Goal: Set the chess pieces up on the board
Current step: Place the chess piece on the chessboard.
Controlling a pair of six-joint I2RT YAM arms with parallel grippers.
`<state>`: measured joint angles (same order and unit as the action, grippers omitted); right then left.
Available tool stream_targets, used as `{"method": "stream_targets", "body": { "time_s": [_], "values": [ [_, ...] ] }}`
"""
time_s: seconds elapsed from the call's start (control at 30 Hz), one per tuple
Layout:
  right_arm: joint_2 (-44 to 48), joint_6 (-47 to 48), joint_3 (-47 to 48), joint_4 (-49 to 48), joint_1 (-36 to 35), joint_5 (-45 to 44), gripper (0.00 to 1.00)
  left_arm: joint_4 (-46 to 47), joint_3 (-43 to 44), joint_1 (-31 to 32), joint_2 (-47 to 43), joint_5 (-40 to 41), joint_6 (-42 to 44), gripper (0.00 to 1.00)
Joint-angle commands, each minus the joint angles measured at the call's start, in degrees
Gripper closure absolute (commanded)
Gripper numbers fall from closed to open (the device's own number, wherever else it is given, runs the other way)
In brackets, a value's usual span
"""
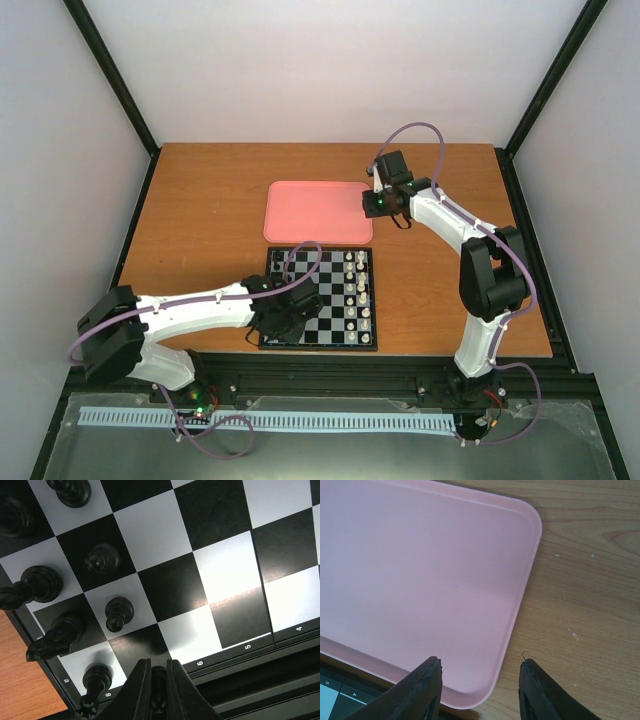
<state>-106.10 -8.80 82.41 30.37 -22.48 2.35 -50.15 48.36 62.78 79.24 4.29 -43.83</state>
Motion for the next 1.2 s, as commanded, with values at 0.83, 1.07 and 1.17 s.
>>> {"method": "stream_targets", "body": {
  "time_s": [0.83, 1.07, 1.17],
  "values": [
    [2.0, 0.8, -0.8, -0.3, 0.4, -0.2, 0.50, 3.8, -2.7, 0.8, 2.5, 2.3, -3.4, 0.94],
    [1.9, 0.8, -0.9, -0.4, 0.4, -0.3, 0.50, 3.8, -3.4, 0.8, 2.1, 1.5, -3.3, 0.92],
    [1.8, 0.8, -1.0, -0.5, 0.4, -0.2, 0.50, 3.9, -3.7, 0.9, 2.3, 1.1, -3.3, 0.92]
  ]
}}
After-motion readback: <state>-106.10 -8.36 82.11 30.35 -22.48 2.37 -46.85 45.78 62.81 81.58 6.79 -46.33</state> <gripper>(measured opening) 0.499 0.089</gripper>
